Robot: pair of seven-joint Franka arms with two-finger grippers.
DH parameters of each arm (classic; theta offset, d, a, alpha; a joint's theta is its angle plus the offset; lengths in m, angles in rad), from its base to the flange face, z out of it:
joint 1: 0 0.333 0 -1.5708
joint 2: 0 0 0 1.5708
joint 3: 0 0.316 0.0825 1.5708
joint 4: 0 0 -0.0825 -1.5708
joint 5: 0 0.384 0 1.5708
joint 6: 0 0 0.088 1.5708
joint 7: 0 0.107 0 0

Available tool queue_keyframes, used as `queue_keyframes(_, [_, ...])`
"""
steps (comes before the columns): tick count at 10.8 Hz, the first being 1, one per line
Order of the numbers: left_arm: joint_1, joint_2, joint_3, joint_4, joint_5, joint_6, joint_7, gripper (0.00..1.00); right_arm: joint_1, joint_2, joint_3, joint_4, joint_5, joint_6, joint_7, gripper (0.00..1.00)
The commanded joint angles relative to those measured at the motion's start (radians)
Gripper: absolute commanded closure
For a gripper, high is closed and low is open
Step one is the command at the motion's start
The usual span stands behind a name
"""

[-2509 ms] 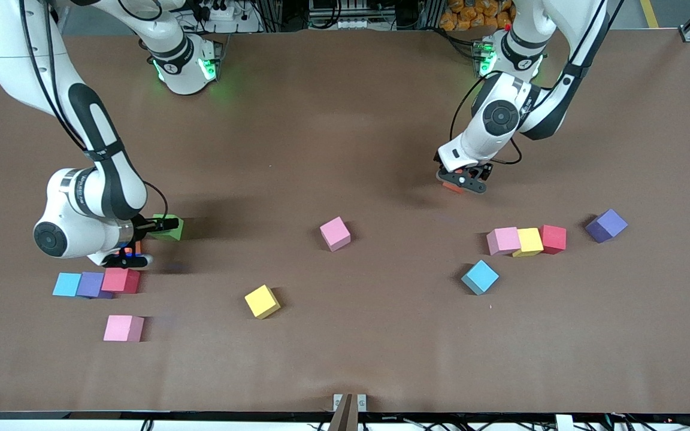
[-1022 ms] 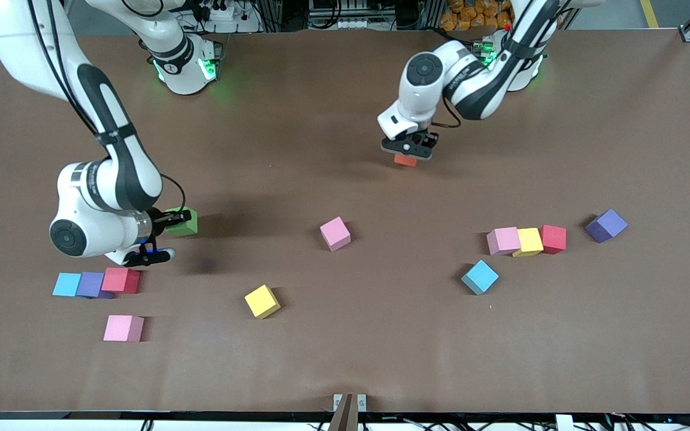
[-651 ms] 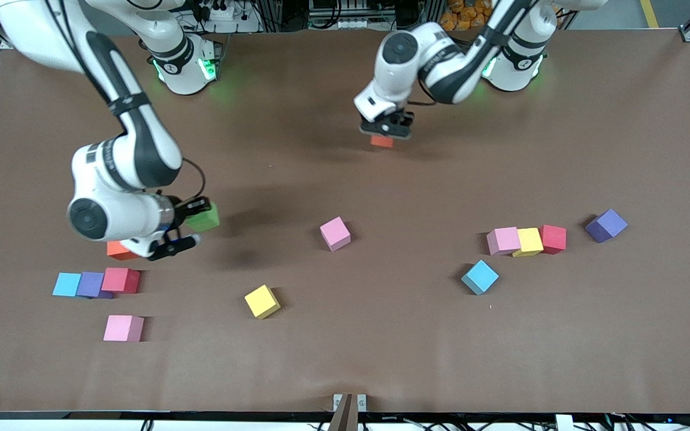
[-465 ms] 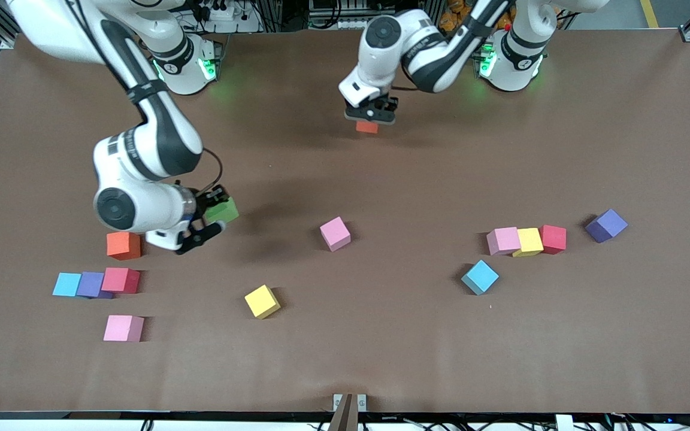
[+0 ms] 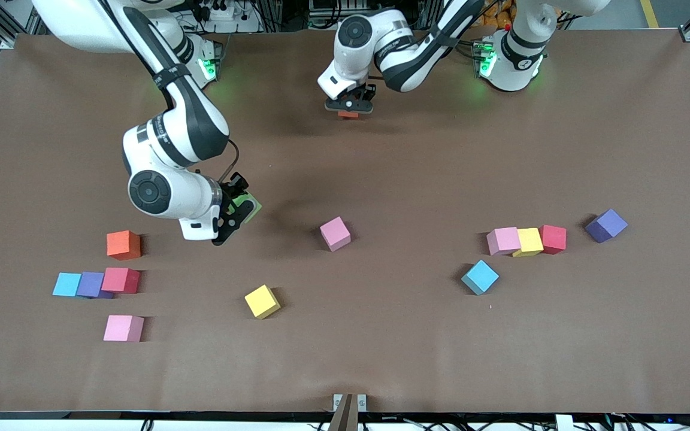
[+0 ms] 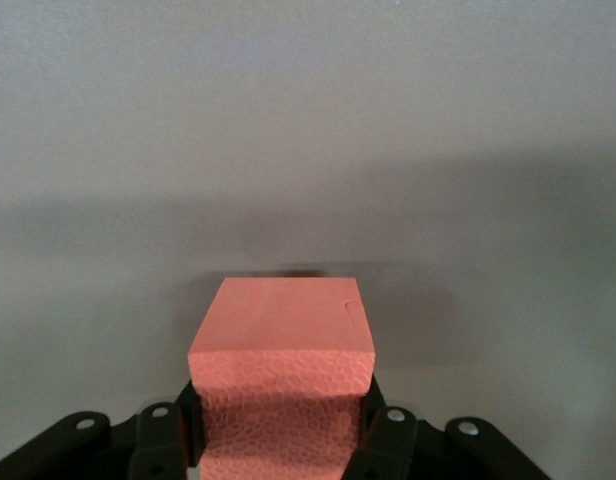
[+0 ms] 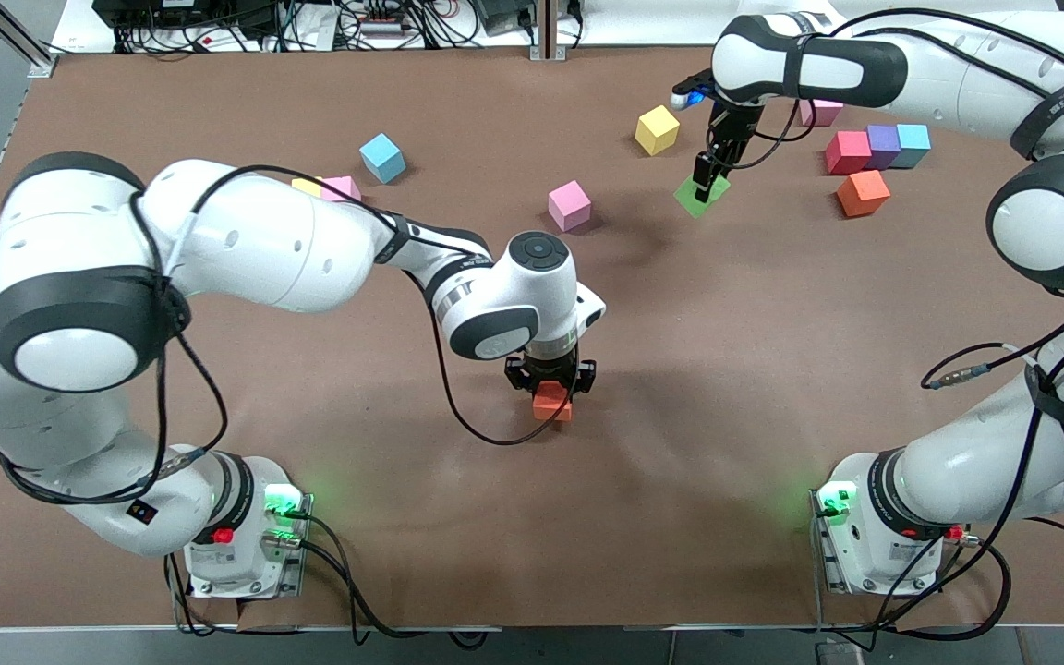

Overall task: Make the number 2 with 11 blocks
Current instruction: 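Carry the orange cube with the left gripper while the right gripper carries green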

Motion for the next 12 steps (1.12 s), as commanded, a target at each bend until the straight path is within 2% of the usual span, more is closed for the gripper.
queue_keyframes(1, [-0.034, 0.031, 0.033, 0.032, 0.001, -0.014, -0.012, 1.00, -0.001, -0.028, -0.002, -0.028, -0.013, 0.015, -0.025, 0.67])
queue_keyframes(8, [-0.067, 0.077, 0.085, 0.035, 0.026, -0.014, -0.032, 1.00, -0.001, -0.029, -0.002, -0.028, -0.044, 0.035, -0.028, 0.67])
queue_keyframes(12, [-0.068, 0.087, 0.088, 0.035, 0.024, -0.014, -0.075, 1.00, 0.032, -0.032, -0.002, -0.031, -0.055, 0.049, -0.028, 0.67])
